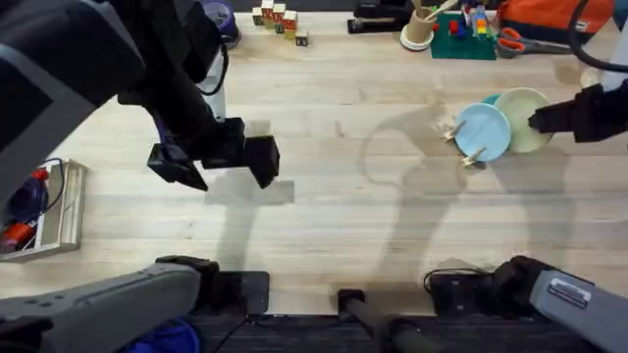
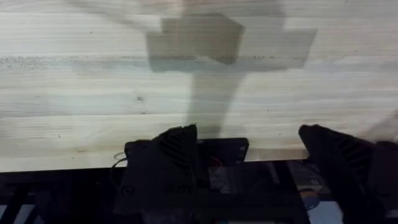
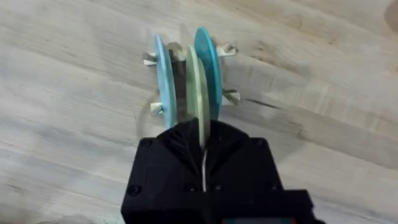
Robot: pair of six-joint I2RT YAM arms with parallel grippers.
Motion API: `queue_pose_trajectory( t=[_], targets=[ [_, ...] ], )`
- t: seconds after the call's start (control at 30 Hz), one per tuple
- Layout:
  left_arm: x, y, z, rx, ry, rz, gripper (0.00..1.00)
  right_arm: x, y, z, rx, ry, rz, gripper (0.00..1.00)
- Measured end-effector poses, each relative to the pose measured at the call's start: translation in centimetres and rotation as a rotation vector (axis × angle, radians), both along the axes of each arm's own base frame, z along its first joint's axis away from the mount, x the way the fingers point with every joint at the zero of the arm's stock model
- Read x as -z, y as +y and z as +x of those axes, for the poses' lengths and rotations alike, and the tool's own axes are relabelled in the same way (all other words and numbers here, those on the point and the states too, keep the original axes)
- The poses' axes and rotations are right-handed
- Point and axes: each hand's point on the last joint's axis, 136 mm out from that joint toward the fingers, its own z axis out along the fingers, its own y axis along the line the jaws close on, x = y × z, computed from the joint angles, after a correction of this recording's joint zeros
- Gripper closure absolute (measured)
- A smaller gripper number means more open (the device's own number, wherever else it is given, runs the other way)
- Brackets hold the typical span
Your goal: Pick up the plates from the table one by one and place each into a slot on the dish rack.
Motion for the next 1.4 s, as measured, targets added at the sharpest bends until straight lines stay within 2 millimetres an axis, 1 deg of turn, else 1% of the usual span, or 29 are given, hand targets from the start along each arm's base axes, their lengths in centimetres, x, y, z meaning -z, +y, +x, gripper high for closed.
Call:
queue_pose_trajectory(
  t=[0.23, 0.63, 1.2, 1.33, 1.4],
  targets=[
    [0.0, 0.0, 0.0, 0.000, 0.000, 0.000, 0.007, 0.4, 0.1, 0.5, -0.024, 0.007, 0.007, 0.971],
    [0.0, 0.0, 0.0, 0.000, 0.000, 0.000, 0.006, 2.4, 0.3, 0.9, -0.047, 0.076, 0.034, 0.971],
    [0.0, 0.0, 0.0, 0.000, 0.000, 0.000, 0.006, 2.5, 0.6, 1.0, -0.063, 0.076, 0.030, 0.967],
    [0.0, 0.0, 0.0, 0.000, 0.000, 0.000, 0.006, 2.5, 0.6, 1.0, -0.063, 0.077, 0.030, 0.891],
    [0.0, 0.0, 0.0, 0.000, 0.000, 0.000, 0.006, 2.5, 0.6, 1.0, -0.063, 0.076, 0.030, 0.830]
  ],
)
